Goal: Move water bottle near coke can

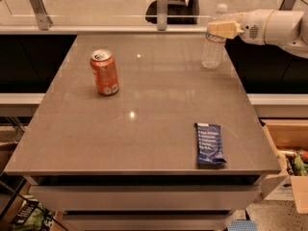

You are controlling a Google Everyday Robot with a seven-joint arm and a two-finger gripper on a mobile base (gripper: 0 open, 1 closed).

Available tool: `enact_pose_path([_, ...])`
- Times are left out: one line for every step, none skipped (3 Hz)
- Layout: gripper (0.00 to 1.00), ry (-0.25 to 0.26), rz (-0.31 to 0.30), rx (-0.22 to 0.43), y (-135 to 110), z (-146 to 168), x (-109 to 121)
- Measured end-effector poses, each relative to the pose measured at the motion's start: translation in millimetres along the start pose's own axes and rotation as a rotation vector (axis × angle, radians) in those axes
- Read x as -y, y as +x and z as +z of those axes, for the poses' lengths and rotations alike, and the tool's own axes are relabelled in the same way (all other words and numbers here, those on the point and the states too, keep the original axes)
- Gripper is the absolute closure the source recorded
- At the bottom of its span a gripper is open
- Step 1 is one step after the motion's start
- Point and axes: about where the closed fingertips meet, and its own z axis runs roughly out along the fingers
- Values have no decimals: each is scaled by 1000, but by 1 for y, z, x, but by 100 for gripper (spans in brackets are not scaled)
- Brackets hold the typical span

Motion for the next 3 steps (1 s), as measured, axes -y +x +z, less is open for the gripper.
enact_pose_path([100, -15, -4, -5, -4, 1, -5])
enact_pose_path([100, -36, -25, -24, -16, -2, -19])
enact_pose_path([100, -50, -45, -36, -30, -5, -36])
